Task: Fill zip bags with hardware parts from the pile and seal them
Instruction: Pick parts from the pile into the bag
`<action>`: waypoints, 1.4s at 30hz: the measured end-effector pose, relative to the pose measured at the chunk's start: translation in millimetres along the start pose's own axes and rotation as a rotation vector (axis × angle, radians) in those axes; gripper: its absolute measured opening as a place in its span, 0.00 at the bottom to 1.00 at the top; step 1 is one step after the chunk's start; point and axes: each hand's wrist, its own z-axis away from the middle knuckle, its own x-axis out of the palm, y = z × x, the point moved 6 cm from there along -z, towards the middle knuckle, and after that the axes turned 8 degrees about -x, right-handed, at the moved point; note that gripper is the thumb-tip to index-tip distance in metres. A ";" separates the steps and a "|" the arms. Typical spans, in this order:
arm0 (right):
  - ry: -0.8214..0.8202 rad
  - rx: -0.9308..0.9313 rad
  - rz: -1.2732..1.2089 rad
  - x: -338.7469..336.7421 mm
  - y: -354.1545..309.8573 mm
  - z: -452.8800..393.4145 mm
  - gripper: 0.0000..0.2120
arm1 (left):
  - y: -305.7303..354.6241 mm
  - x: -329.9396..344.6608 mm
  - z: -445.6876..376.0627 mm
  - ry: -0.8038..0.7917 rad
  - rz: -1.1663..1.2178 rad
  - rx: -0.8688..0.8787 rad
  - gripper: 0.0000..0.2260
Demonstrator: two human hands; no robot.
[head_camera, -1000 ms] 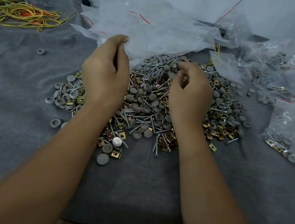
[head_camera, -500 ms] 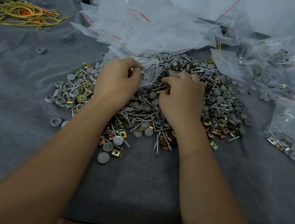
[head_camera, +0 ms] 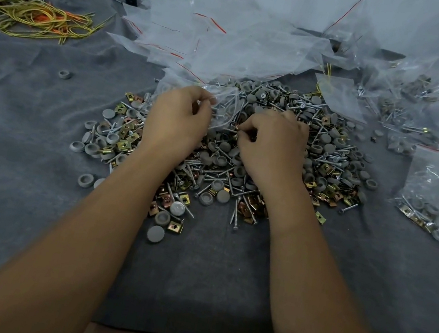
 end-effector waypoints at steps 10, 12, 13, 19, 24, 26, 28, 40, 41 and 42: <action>-0.053 0.001 -0.042 3.6 -1.8 0.2 0.06 | -0.6 -0.2 -0.6 -0.005 0.008 0.004 0.10; -0.044 -0.001 -0.057 2.7 -2.6 0.3 0.05 | -0.6 0.0 -0.5 -0.009 0.012 0.008 0.10; -0.042 -0.004 -0.054 2.3 -3.1 0.4 0.05 | -0.5 0.3 -0.6 -0.008 0.012 0.011 0.10; 0.137 0.095 -0.176 -12.6 -0.1 2.7 0.04 | 0.1 0.5 -0.2 -0.009 0.004 0.006 0.09; 0.343 0.110 -0.461 -25.9 -2.7 6.2 0.02 | 5.4 -0.9 1.9 -0.012 -0.024 0.041 0.10; 0.333 0.017 -0.451 -25.0 -10.5 5.1 0.02 | 7.8 -1.5 3.4 0.000 -0.013 0.067 0.10; 0.325 -0.062 -0.376 -22.9 -16.0 4.8 0.02 | 10.0 -2.0 5.1 0.013 0.016 0.091 0.09; 0.303 -0.059 -0.244 -13.2 -17.7 4.3 0.05 | 24.5 4.6 15.1 -0.070 0.046 0.245 0.13; 0.284 -0.055 -0.250 -11.9 -17.5 3.9 0.06 | 25.8 4.8 15.8 -0.070 0.054 0.262 0.12; 0.261 -0.053 -0.257 -10.6 -17.3 3.3 0.07 | 27.3 4.9 16.9 -0.070 0.062 0.277 0.11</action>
